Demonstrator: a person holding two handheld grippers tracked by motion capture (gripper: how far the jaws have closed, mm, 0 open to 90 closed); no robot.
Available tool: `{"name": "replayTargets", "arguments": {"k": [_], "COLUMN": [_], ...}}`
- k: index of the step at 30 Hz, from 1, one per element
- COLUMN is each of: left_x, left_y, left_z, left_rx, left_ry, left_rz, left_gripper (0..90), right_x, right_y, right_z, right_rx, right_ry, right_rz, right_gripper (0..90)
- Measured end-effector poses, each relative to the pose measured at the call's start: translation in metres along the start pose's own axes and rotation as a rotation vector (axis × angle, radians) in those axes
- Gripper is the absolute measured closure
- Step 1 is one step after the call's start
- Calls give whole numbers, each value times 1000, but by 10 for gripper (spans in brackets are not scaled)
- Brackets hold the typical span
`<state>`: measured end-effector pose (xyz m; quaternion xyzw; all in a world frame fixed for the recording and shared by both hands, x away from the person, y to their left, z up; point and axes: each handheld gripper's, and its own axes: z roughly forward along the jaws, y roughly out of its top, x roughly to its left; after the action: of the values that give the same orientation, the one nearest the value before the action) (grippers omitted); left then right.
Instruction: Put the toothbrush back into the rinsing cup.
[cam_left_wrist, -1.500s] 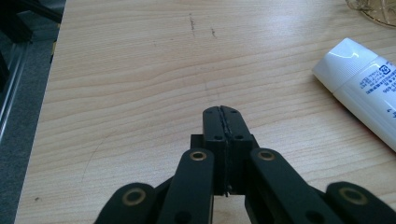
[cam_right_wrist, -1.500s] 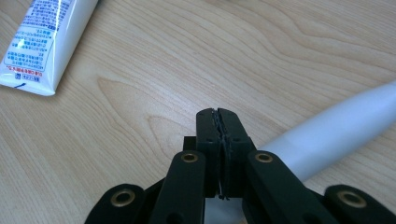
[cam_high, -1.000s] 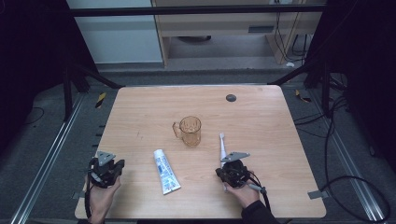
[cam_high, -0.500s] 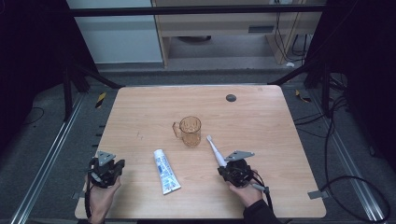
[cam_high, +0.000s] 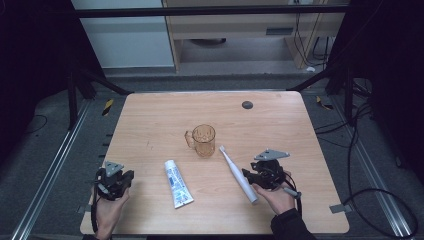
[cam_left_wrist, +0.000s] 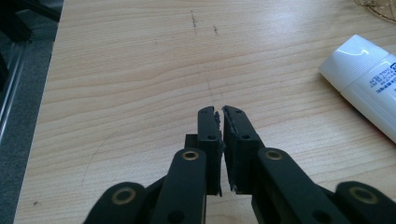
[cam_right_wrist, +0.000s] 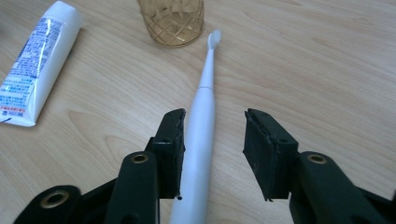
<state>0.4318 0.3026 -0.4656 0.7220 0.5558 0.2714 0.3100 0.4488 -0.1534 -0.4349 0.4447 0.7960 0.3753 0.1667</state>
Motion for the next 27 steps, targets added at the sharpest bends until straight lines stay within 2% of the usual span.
{"name": "replayTargets", "arguments": {"k": [5,13,21,26,27], "left_x": [1,2,2,3,3], "left_y": [0,-1,-1,-2,-2], "left_z": [2,3,5,7,7], "left_rx": [3,-5,-2,3,2], "left_ry": [11,25,31,30,30], "left_rz": [1,-3,2,9,11], "left_gripper": [767,663,612,576,560], "right_x": [-3,7,11,10,9], "right_y": [12,34,44,47,47], "right_z": [2,19,35,44,47], "right_rx": [1,38,79,117,137], "right_ry": [5,26,15,-2,-9], "right_rz": [13,-9,-19,-25,-13], "right_gripper": [500,418,416,439,447]}}
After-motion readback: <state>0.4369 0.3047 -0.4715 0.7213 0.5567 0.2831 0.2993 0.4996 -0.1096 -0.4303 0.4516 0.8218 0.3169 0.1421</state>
